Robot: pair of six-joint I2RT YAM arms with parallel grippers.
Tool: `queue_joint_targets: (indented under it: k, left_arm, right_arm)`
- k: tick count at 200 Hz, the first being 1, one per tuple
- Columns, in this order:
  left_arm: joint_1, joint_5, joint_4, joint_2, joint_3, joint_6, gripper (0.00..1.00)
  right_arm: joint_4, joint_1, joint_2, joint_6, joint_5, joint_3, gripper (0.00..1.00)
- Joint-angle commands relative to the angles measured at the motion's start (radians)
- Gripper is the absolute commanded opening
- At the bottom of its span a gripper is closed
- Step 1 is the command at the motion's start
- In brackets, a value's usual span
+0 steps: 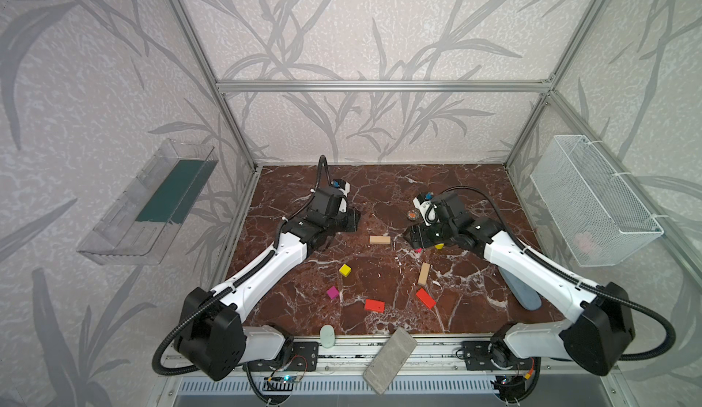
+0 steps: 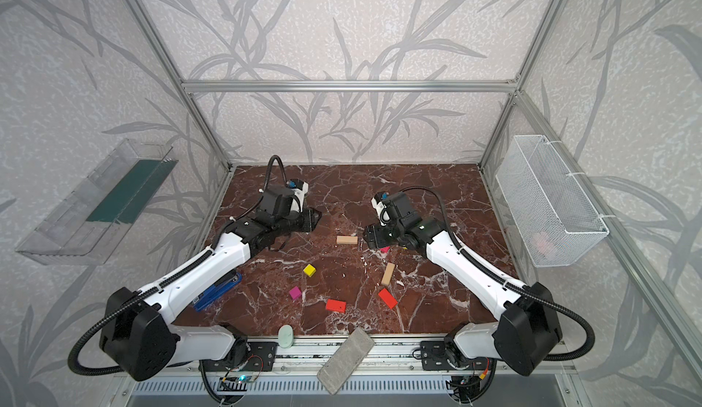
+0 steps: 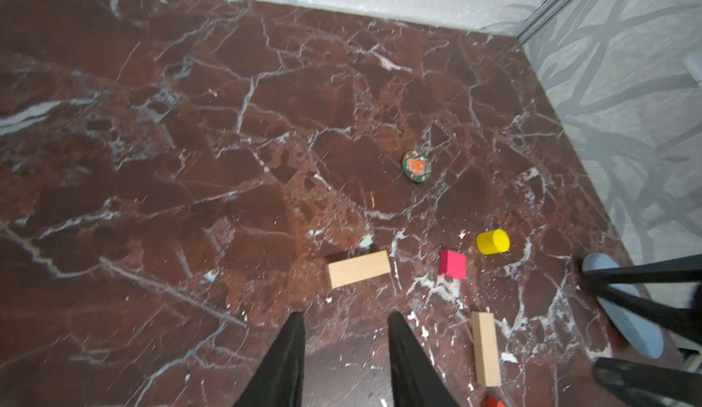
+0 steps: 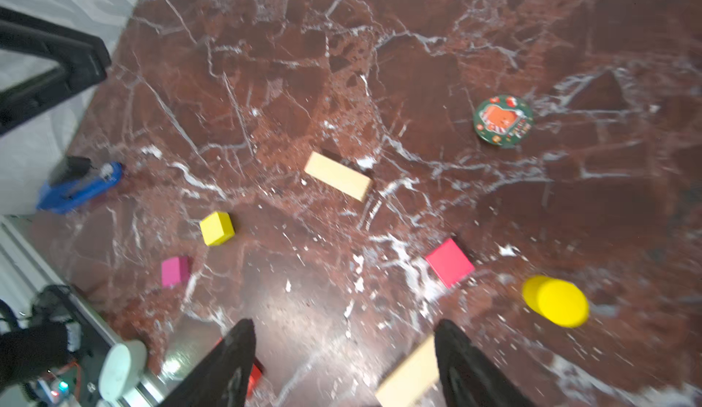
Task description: Build the wood block tower
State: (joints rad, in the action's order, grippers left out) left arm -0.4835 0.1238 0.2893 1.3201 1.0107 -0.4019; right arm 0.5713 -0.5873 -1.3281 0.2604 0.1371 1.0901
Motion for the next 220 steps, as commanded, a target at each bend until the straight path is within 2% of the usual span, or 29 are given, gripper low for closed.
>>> queue_joint_targets:
  k: [1,45,94,135,220]
  left_arm:
    - [0.0,-0.055,-0.016,-0.047,-0.018,0.031,0.36]
    - [0.001,-0.025,-0.044,-0.082,-0.044,0.038,0.37]
    - [0.001,-0.059,-0.03,-0.091,-0.05,0.049,0.37]
    - [0.003,-0.061,-0.025,-0.088,-0.052,0.054,0.37]
    - [0.006,-0.064,-0.023,-0.07,-0.051,0.058,0.37]
  right_arm:
    - [0.263,-0.005,0.027,-0.153,-0.051,0.012,0.76]
    - [0.366,-0.009,-0.003,-0.247,-0.017,-0.013,0.78]
    - [0.4,-0.039,-0.098,-0.235,-0.028,-0.01,0.78]
    - [0.301,-0.046,-0.151,-0.144,-0.014,-0.073,0.76]
    - [0.061,-0.045,-0.135,0.088,-0.008,-0.241,0.76]
